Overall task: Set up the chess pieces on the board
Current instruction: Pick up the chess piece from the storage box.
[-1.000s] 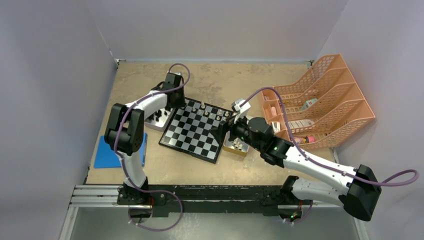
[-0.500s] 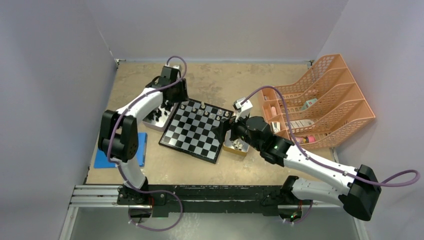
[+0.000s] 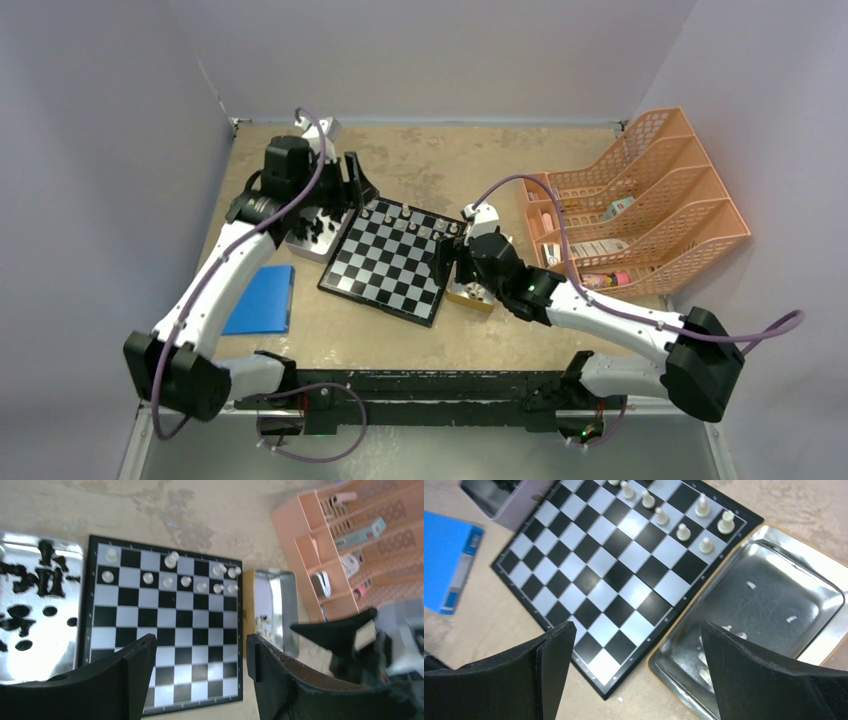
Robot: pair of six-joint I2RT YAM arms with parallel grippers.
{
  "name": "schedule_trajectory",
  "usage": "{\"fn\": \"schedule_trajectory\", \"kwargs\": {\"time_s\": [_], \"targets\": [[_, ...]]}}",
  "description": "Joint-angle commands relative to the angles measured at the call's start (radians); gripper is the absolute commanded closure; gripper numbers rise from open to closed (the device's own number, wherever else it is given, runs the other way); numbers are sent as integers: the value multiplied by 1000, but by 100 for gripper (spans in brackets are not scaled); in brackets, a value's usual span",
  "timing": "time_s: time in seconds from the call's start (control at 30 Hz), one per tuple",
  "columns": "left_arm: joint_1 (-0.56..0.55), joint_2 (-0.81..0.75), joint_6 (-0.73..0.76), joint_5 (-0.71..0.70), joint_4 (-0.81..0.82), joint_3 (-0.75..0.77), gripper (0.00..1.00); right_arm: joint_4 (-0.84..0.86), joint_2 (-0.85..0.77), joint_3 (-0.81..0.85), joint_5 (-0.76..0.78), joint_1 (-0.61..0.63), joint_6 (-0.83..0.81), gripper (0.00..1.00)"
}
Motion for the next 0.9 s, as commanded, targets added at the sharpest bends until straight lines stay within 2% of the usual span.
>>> {"fn": "schedule_trajectory", "kwargs": {"time_s": [0.0,0.23,0.43,0.5,0.57,0.87], "targets": [[8,-154,42,136,-33,-132,34,-41,42,57,89,-24,30,5],[7,-417,92,164,29,-385,33,-109,134,100,62,-107,53,28],[7,-487,110,216,34,-437,33,-199,221,123,65,-137,81,56],[7,-481,122,215,21,-441,33,-234,257,136,92,-146,113,60],[7,-468,130,203,-1,-435,33,-262,289,149,95,-154,120,63],[7,-473,129,219,-2,-434,33,-383,404,213,106,-171,125,64]]}}
